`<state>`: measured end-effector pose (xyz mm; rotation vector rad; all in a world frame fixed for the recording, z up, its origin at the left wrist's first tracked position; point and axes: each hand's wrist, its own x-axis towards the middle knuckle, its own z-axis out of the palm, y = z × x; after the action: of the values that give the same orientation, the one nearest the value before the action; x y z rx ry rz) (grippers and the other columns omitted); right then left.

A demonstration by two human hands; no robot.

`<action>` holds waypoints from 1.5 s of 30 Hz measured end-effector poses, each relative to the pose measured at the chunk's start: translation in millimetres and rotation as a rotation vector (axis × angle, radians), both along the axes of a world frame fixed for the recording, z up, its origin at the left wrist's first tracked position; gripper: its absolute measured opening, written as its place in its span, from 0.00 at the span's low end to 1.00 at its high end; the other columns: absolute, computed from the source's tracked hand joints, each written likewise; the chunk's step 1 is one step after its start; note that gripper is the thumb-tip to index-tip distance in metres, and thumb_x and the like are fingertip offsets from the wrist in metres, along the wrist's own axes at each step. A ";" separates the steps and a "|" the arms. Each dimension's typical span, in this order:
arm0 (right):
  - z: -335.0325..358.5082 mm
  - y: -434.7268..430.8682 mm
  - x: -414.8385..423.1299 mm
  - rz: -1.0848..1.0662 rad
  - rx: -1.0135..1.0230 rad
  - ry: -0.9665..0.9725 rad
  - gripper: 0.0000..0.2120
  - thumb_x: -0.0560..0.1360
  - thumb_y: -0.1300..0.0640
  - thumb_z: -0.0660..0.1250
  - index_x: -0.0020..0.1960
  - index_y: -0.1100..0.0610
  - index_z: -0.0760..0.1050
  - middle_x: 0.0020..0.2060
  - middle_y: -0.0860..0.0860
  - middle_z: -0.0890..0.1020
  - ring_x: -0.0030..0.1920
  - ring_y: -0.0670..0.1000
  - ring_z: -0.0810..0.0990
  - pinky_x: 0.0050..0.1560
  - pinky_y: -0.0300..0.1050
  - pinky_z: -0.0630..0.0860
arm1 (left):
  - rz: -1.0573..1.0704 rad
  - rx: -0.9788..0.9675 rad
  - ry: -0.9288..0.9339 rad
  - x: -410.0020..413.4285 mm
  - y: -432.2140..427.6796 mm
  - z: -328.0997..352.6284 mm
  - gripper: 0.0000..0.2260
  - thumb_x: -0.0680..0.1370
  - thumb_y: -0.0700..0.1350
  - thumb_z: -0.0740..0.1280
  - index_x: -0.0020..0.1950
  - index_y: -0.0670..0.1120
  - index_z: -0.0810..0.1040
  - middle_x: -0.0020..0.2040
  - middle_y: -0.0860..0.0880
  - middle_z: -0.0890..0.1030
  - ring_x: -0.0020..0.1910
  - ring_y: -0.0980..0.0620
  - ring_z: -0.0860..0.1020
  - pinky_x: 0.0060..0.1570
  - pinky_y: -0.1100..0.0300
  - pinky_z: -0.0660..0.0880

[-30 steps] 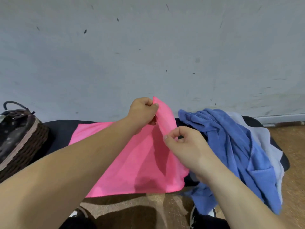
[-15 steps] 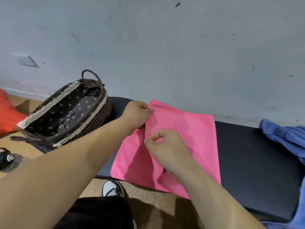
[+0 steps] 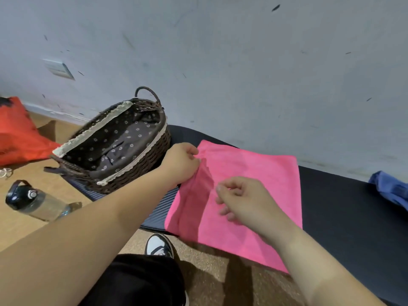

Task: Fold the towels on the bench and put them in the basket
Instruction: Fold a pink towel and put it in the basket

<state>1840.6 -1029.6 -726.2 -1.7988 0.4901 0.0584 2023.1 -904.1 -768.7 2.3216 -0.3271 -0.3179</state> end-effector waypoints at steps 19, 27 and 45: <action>-50.6 -119.7 -95.9 0.415 -0.870 0.563 0.38 0.83 0.42 0.52 0.82 0.48 0.31 0.79 0.53 0.29 0.79 0.52 0.28 0.80 0.53 0.34 | -0.312 0.329 -0.021 -86.5 -29.1 -2.7 0.23 0.72 0.53 0.77 0.63 0.49 0.74 0.49 0.52 0.79 0.49 0.48 0.78 0.46 0.57 0.72; -36.9 -116.6 -106.3 0.293 -0.856 0.434 0.40 0.81 0.50 0.60 0.83 0.49 0.39 0.82 0.52 0.36 0.81 0.53 0.32 0.81 0.53 0.37 | -0.367 0.116 0.044 -105.0 -45.3 -15.5 0.10 0.74 0.41 0.72 0.54 0.49 0.76 0.37 0.53 0.82 0.37 0.58 0.78 0.37 0.63 0.72; -39.7 -70.9 32.9 -0.041 -0.702 -0.001 0.09 0.78 0.55 0.68 0.56 0.54 0.84 0.50 0.49 0.85 0.48 0.50 0.82 0.55 0.45 0.78 | -0.387 0.119 0.458 -109.4 -17.0 -4.8 0.18 0.69 0.48 0.79 0.34 0.45 0.70 0.23 0.45 0.75 0.24 0.45 0.79 0.23 0.58 0.74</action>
<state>1873.6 -1100.4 -765.9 -2.4706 0.5915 -0.1633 1913.7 -921.1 -773.5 2.2055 -0.5342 -1.0632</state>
